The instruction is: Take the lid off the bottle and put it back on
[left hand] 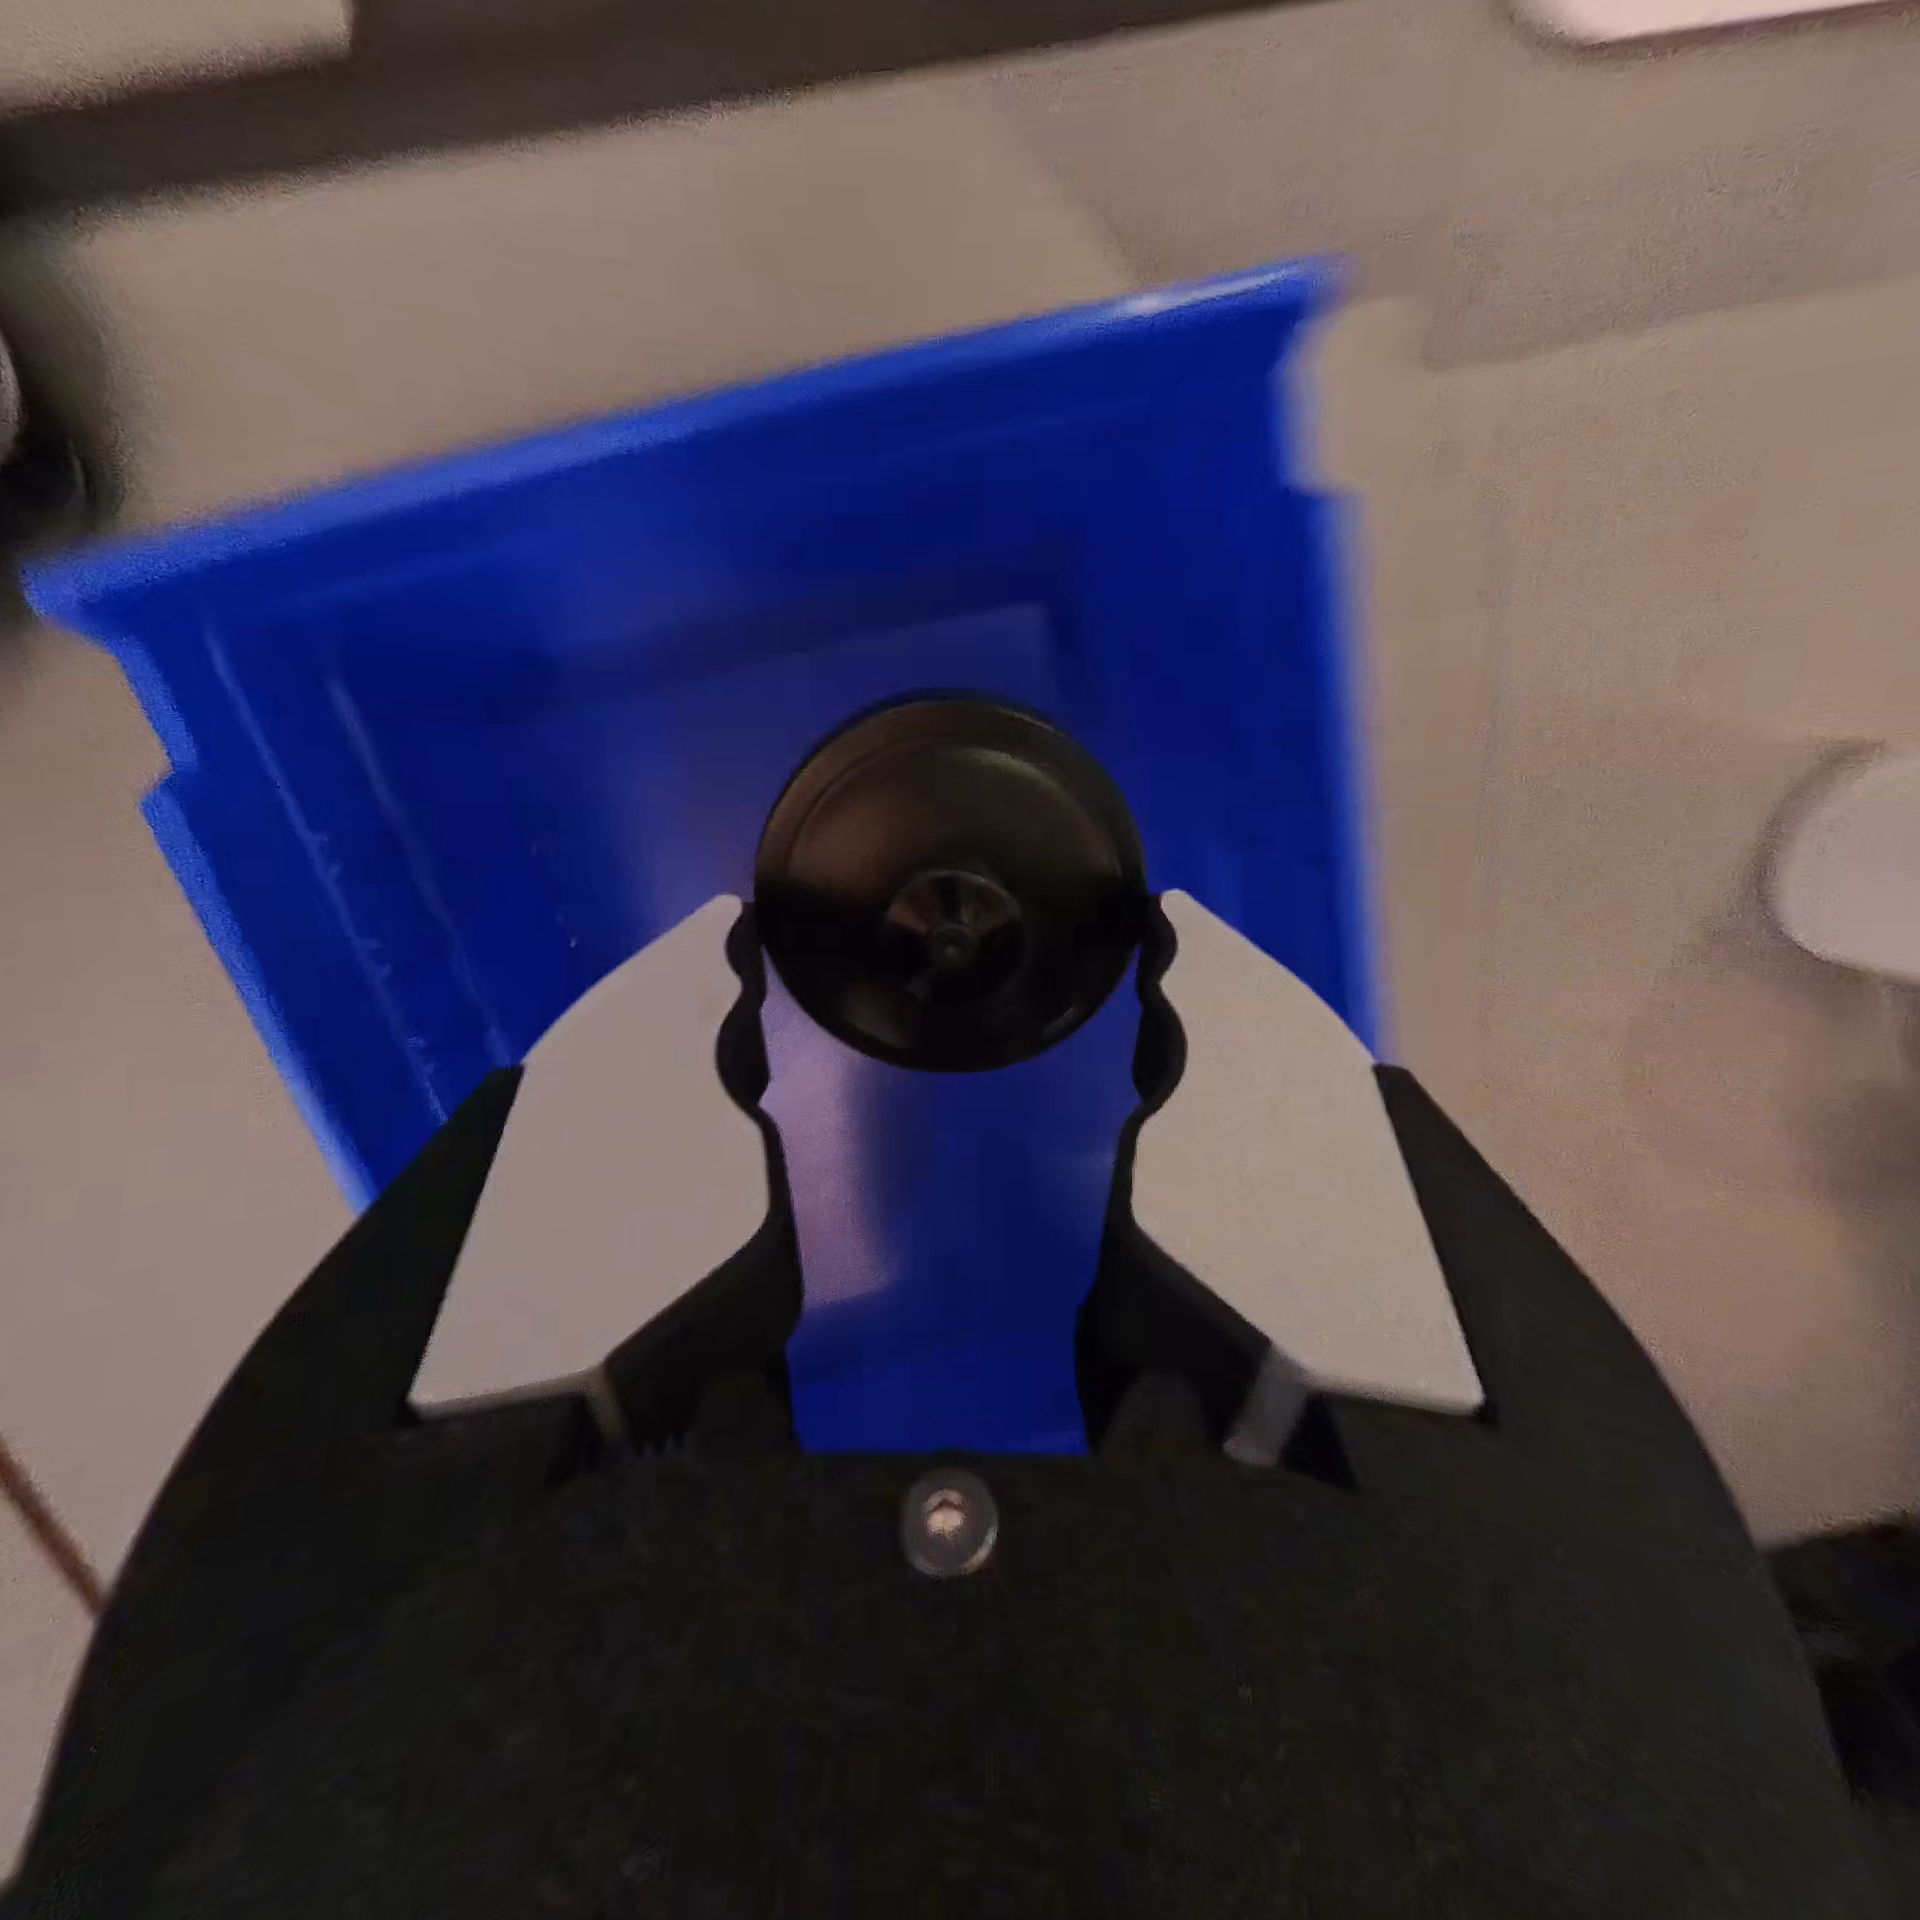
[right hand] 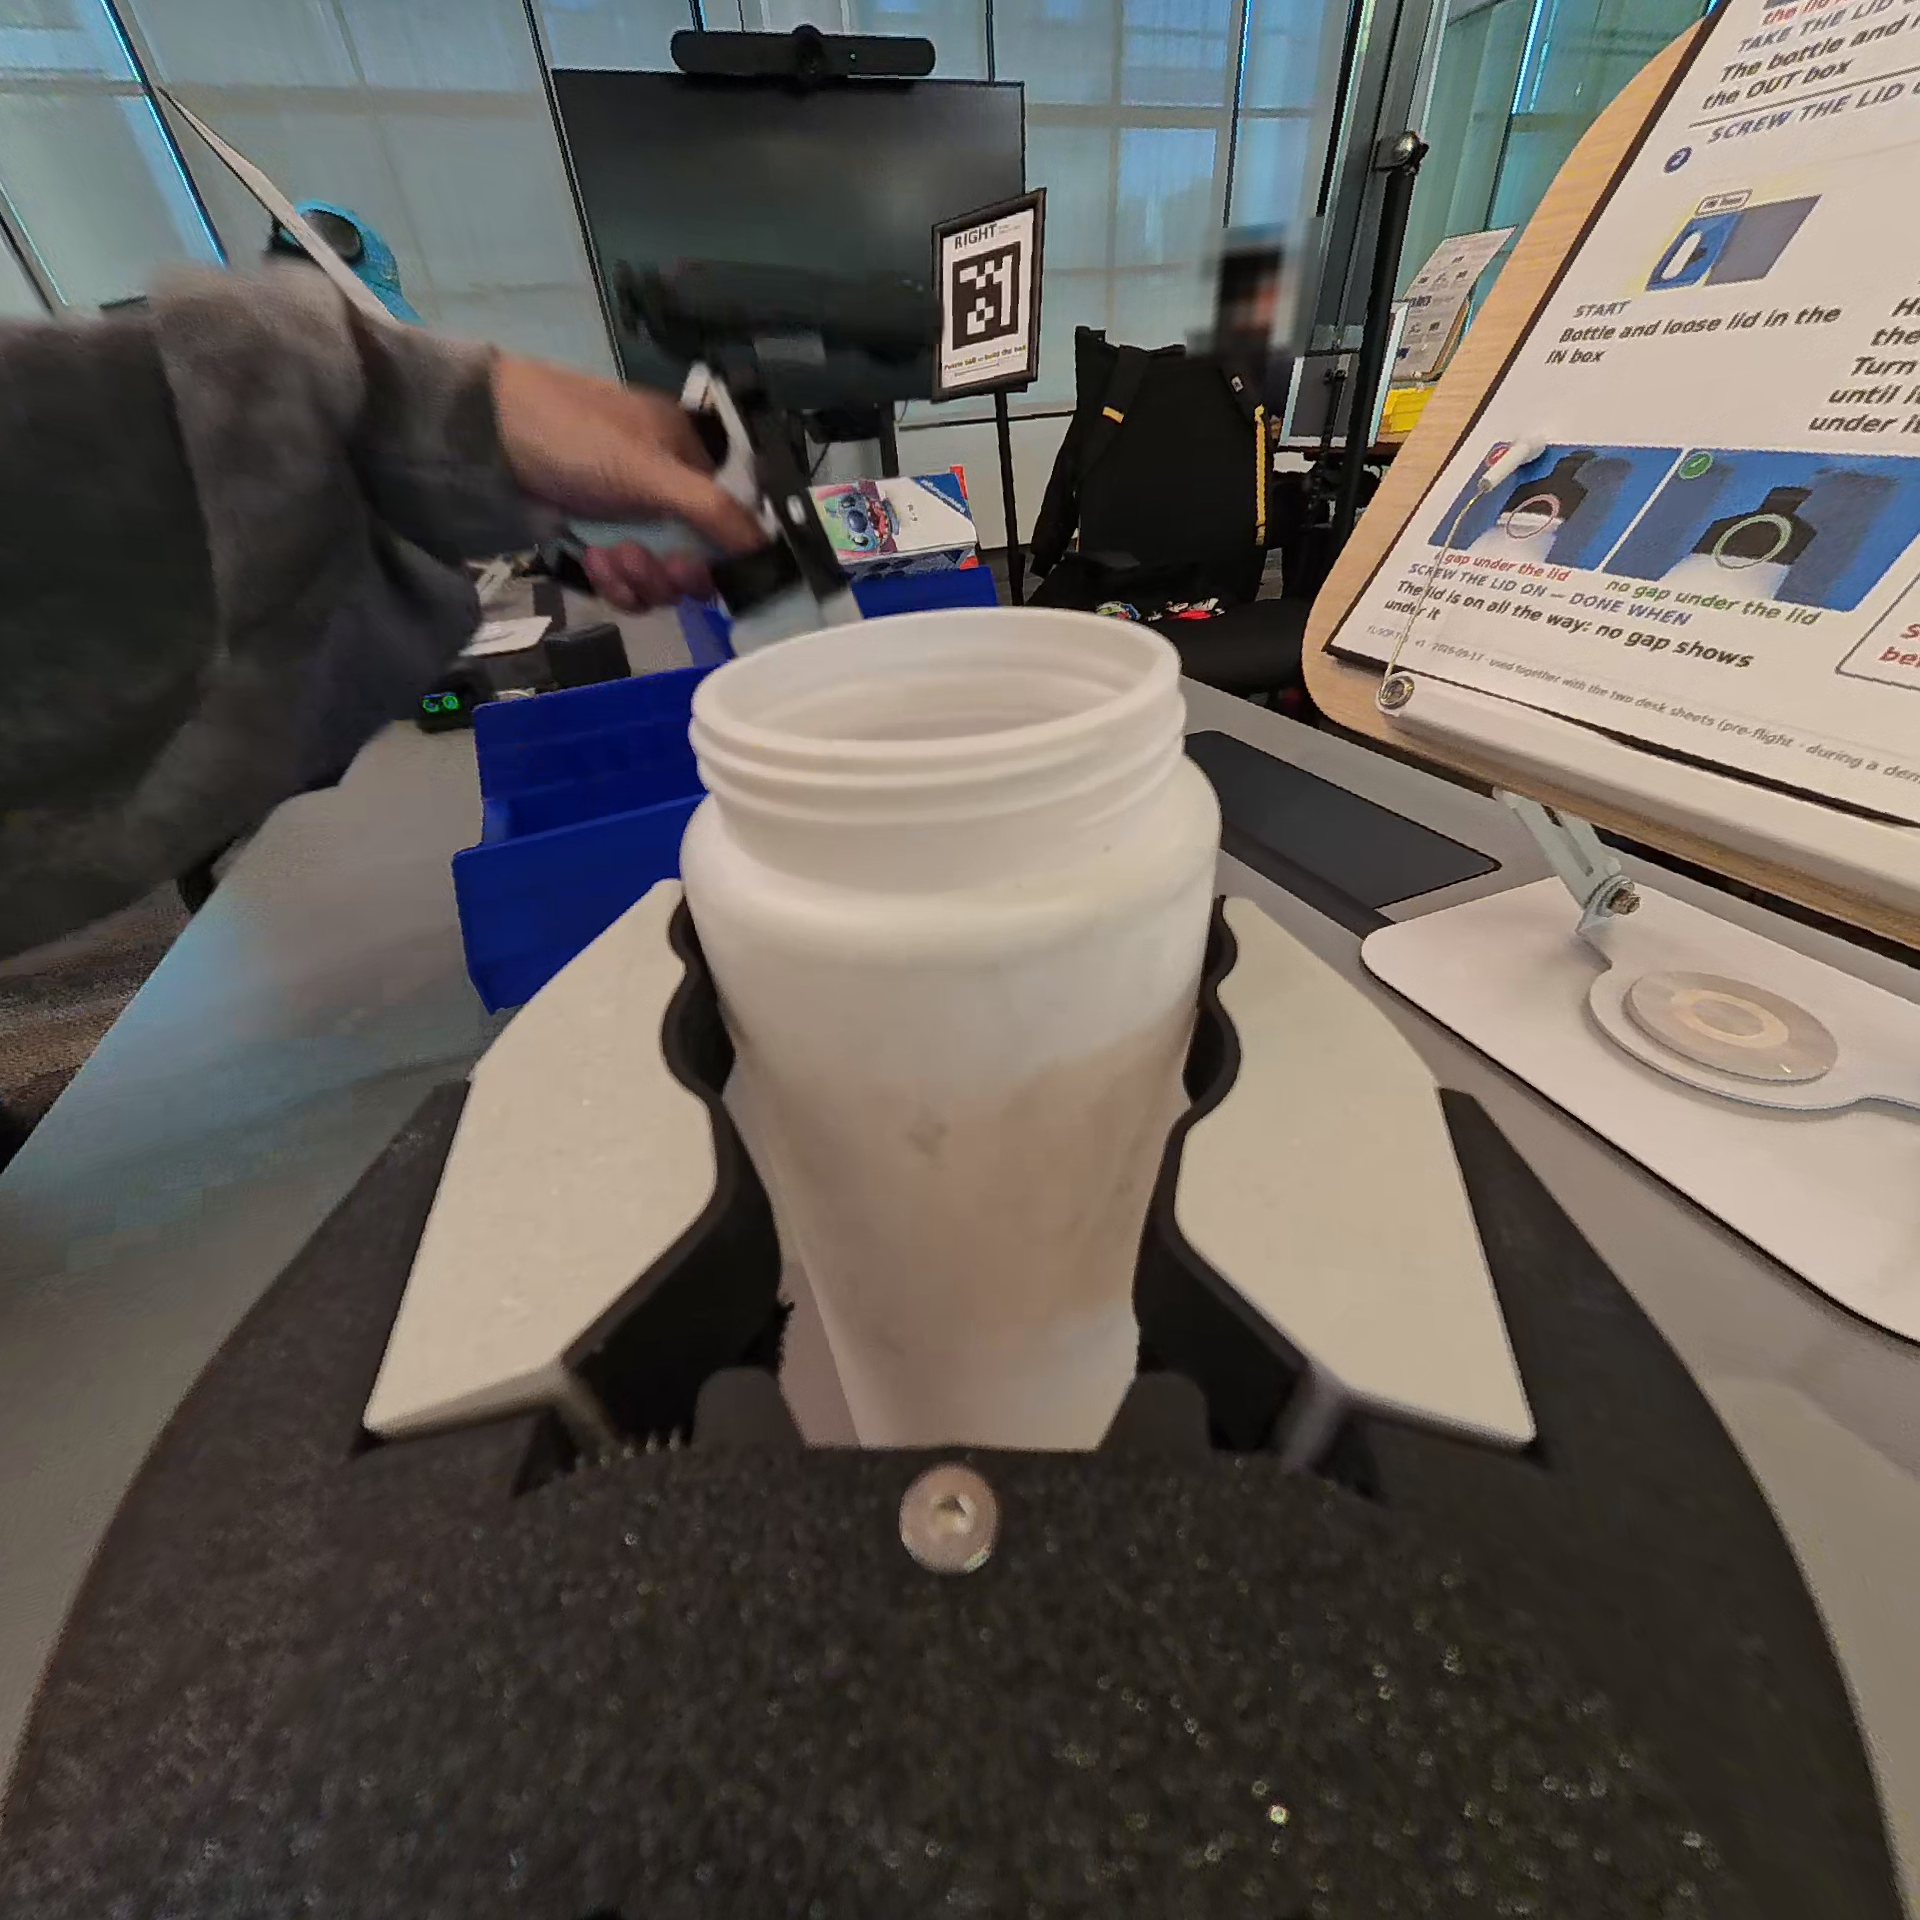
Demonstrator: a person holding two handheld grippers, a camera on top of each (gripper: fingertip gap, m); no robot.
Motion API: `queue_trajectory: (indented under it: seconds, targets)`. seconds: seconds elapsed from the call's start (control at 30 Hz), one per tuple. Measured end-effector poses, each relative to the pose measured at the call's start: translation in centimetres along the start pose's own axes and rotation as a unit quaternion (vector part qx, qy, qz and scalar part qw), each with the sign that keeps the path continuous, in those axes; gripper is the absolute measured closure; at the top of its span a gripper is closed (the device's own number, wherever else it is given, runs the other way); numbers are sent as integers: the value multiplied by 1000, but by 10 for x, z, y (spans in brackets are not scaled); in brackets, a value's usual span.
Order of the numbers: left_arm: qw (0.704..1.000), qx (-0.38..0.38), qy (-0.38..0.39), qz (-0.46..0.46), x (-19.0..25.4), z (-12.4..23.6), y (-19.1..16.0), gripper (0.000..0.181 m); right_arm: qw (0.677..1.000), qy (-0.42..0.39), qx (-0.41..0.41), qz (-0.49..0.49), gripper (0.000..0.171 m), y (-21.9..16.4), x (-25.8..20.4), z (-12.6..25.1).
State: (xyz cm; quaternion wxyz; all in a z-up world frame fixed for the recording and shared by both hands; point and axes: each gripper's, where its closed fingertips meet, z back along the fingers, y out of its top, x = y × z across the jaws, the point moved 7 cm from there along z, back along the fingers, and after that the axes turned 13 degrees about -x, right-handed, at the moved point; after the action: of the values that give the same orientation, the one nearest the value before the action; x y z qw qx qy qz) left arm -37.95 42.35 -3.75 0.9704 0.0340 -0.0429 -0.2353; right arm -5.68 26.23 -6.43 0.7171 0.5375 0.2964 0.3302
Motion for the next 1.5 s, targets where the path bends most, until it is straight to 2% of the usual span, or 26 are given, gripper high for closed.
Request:
queue_trajectory:
  seconds: [0.1,0.2,0.33,0.5,0.77,1.03,1.5]
  targets:
    - [994,17,-30,-102,72,64,3,113,1000,0,-1,0,83,0,0,0]
    - [974,-14,-68,-215,159,102,-4,113,1000,-1,-3,0,83,0,0,0]
    - [943,-73,-60,-318,248,107,-12,113,1000,-3,-2,-1,83,0,0,1]
    - [930,-110,-22,-350,303,89,-5,113,1000,-7,-5,-1,83,0,-1,1]
    - [936,-133,-4,-326,311,67,17,113,1000,-12,-8,-1,83,1,-1,0]
    - [938,-123,3,-323,312,63,13,113,1000,-13,-9,-1,83,1,-1,-1]
    - [973,-68,-12,-219,311,62,5,113,1000,-12,-10,-2,83,1,-1,-1]
